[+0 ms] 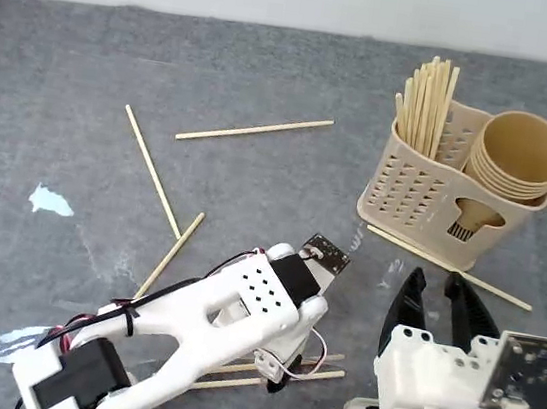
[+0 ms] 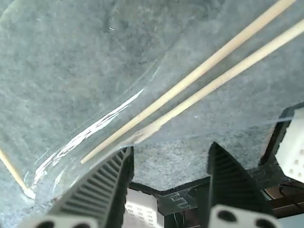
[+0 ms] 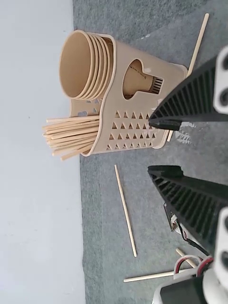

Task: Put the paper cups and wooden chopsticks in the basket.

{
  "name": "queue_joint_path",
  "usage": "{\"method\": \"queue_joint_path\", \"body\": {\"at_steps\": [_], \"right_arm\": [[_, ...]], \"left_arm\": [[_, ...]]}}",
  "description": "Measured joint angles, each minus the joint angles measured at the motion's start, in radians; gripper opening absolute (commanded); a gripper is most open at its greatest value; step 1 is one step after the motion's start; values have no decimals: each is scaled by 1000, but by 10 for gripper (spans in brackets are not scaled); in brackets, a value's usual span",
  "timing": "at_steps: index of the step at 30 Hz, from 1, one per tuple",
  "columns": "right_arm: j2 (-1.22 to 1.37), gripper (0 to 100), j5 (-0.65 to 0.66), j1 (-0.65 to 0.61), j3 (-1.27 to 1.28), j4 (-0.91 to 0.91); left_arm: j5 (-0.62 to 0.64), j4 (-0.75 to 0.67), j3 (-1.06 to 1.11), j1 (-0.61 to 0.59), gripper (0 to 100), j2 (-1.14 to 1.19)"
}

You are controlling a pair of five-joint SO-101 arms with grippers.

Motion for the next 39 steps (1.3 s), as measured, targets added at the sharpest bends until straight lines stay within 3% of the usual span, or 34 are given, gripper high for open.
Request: {"method": "queue_joint_path", "body": {"at_steps": [4, 13, 27, 33, 39], "right_arm": [[0, 141, 0, 0, 0, 0], [0, 141, 0, 0, 0, 0], [0, 140, 0, 0, 0, 0], [0, 142, 0, 0, 0, 0], [0, 142, 0, 0, 69, -17]], "left_arm": [[-8, 0, 21, 0, 243, 0], [-184, 0, 120, 0, 243, 0], [-232, 83, 120, -3, 242, 0], [-247, 86, 100, -3, 150, 0], [-278, 86, 100, -3, 137, 0]]}}
